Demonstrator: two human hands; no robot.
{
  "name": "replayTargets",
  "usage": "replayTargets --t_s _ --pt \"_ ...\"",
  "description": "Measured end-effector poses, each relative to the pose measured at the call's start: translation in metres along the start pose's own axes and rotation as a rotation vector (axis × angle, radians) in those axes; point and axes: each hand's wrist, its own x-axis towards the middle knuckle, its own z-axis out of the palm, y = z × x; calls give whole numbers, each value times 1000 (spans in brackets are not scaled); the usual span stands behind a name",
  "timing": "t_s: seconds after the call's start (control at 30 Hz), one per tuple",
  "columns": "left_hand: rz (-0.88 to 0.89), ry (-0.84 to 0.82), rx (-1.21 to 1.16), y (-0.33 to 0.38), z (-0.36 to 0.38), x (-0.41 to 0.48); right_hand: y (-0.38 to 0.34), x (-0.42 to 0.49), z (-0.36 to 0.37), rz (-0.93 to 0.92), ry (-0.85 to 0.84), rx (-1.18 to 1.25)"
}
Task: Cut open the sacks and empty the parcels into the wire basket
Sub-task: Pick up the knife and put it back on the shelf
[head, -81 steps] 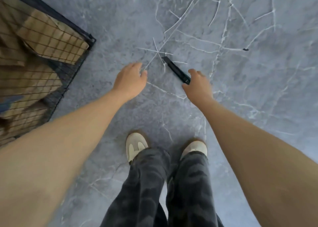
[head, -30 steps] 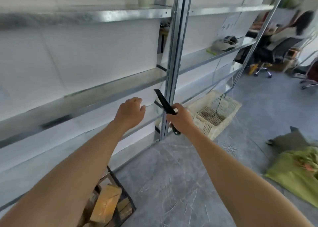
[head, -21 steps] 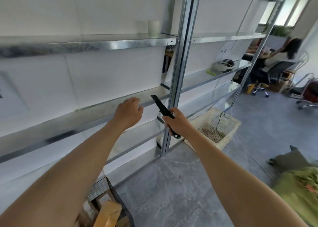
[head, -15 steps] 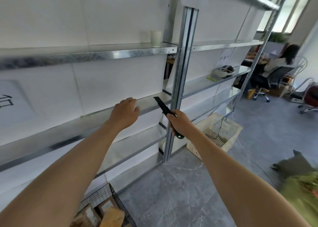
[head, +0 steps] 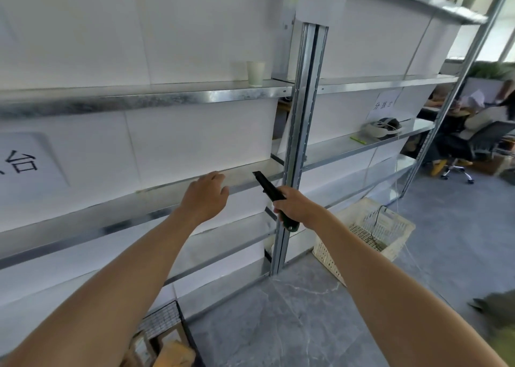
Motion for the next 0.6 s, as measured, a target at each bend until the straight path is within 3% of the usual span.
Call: replayTargets --t_s 0.4,0.6 --pt "-173 16 42 59 43 30 39 45 -82 -74 -230 -14" --pt "-230 -1 66 66 59 46 53 78 -92 -82 -263 -33"
